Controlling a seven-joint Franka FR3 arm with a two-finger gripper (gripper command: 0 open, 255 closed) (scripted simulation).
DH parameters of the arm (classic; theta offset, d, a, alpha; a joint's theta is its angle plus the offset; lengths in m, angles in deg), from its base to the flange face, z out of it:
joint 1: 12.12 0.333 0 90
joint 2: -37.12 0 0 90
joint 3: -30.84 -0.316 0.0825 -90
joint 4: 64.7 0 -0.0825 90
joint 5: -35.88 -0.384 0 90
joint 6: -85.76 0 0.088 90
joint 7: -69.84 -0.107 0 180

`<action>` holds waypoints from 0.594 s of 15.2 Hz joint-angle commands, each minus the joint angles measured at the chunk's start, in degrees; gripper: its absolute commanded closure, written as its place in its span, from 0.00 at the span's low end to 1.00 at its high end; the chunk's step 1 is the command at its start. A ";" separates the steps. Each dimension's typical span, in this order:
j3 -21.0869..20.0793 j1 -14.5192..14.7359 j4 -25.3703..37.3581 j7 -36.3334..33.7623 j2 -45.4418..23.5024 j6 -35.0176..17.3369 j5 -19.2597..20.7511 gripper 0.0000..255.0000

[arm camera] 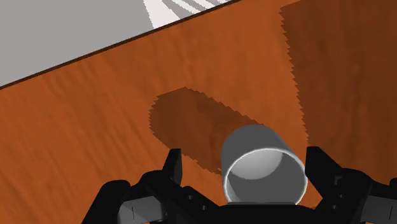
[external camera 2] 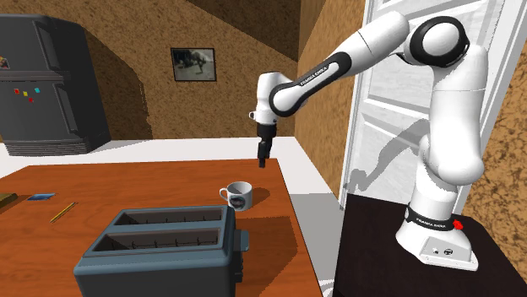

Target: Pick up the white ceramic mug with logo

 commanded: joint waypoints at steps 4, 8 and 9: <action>-0.25 0.03 8.03 0.27 -10.97 -2.81 -0.86 0.00; -0.51 0.05 16.10 0.37 -20.01 -3.66 -1.40 0.00; -0.58 0.06 18.35 0.38 -22.32 -3.68 -1.51 0.00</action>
